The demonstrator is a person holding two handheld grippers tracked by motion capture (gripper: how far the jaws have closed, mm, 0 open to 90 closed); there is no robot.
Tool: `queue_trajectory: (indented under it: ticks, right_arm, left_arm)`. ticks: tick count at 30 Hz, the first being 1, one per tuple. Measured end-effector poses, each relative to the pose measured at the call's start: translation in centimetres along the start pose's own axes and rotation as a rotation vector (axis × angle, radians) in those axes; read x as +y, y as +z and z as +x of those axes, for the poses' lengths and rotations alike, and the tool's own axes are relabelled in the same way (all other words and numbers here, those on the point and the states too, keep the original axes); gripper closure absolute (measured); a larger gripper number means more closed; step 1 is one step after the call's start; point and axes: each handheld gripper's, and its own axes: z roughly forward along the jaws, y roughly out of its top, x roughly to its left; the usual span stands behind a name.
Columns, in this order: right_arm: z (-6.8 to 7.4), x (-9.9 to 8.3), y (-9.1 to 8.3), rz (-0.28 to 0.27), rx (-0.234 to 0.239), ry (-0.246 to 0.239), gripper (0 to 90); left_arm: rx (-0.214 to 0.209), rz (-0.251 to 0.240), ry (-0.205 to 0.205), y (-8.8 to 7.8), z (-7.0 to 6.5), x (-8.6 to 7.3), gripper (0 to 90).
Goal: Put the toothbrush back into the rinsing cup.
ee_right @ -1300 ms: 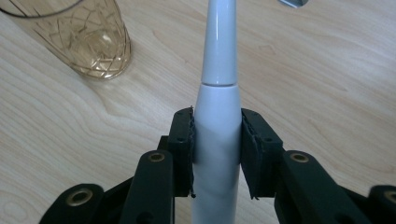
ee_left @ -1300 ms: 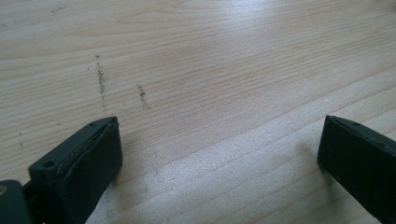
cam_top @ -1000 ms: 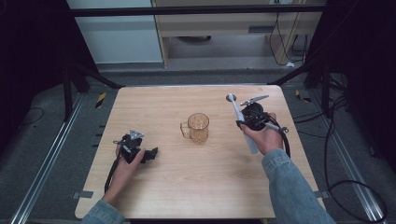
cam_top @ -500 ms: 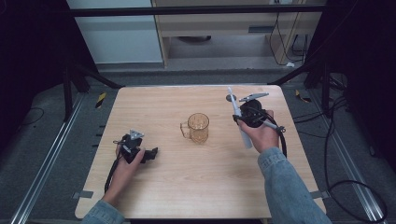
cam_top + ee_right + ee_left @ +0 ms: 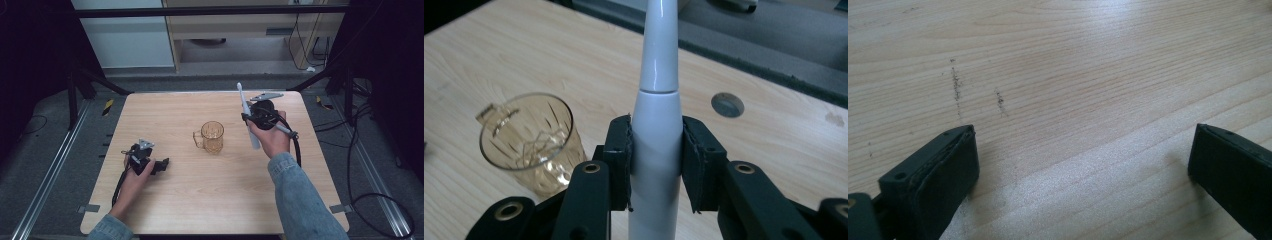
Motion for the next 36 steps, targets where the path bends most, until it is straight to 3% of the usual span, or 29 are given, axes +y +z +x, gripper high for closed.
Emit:
queue_trajectory:
  ticks: [17, 36]
  right_arm:
    - [1.1, 1.9, 0.7, -0.086, 0.027, 0.029, 67.3]
    - [2.6, 3.6, 1.2, -0.150, 0.051, 0.025, 67.3]
  left_arm:
    - [0.000, 0.000, 0.000, 0.0, 0.0, 0.0, 0.0]
    - [0.000, 0.000, 0.000, 0.0, 0.0, 0.0, 0.0]
